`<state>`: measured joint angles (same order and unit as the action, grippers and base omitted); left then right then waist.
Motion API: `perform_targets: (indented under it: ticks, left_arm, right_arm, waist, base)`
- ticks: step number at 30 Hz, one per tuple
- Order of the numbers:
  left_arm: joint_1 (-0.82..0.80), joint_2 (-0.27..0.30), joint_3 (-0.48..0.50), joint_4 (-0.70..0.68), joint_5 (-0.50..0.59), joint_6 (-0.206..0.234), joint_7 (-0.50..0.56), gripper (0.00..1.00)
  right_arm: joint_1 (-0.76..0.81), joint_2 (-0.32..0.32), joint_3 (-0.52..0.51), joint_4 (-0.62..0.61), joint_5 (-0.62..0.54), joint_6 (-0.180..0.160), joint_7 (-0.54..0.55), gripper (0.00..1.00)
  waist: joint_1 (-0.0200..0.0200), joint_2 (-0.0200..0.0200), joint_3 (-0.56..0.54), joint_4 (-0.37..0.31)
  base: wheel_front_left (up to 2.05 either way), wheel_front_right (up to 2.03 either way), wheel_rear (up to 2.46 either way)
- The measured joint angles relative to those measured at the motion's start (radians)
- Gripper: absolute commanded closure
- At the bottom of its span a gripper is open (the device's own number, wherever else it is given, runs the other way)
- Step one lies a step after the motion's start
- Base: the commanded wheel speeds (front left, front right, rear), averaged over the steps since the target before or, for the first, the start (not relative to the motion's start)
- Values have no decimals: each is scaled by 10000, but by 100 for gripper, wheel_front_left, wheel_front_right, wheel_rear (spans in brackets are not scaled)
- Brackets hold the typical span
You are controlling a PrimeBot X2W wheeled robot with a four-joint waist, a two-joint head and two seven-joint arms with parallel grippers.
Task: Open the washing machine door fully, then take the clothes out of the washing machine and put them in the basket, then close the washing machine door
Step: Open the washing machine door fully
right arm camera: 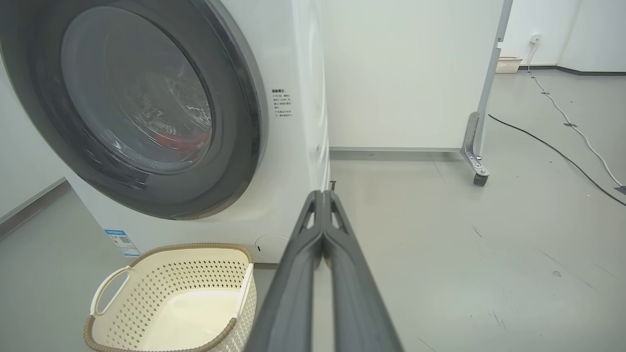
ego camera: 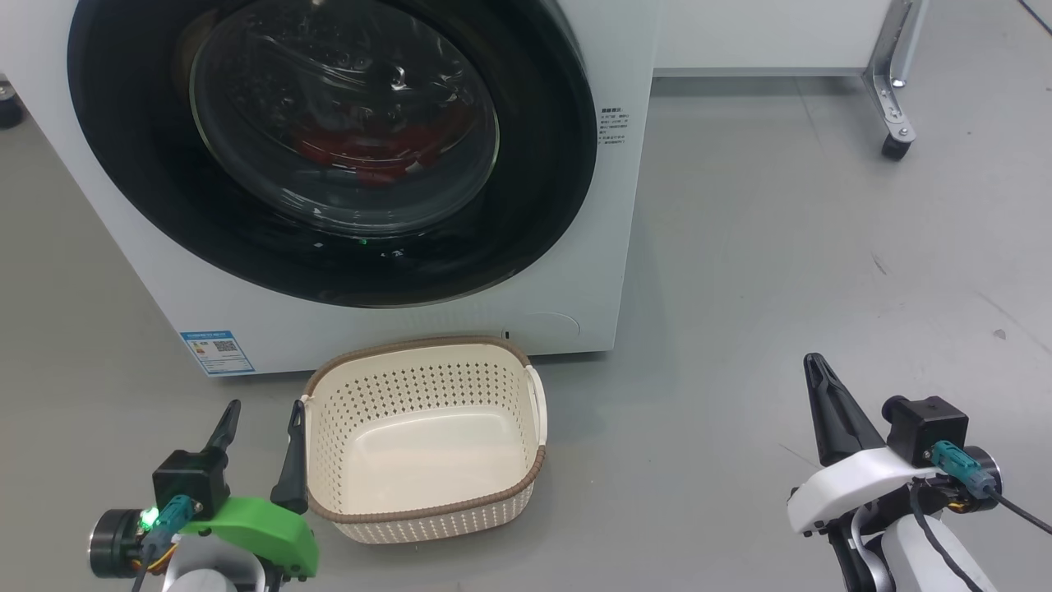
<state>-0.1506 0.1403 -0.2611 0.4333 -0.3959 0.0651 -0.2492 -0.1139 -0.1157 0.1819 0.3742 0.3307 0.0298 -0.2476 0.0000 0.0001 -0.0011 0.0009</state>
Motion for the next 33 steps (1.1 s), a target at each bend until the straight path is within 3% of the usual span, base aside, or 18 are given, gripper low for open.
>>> perform_targets:
  ticks: [8,13,24,33]
  left_arm:
    - [-47,-21,23,17,6,0,0,0]
    - [-118,-27,48,23,17,0,0,0]
    - [-392,-31,71,-249,125,0,0,0]
    - [-697,-107,109,-593,192,0,-2,0]
  right_arm:
    - [0,165,-182,31,42,222,0,100]
    - [-1,351,-554,77,754,430,0,100]
    - [-598,663,-1363,487,3753,834,75,100]
    - [-1984,692,-1939,616,6654,918,1398,100]
  waist:
    - [0,0,21,12]
    - [0,0,54,24]
    - [0,0,473,73]
    - [0,0,1066,196]
  base:
    - [0,0,0]
    - [0,0,0]
    - [0,0,0]
    - [0,0,0]
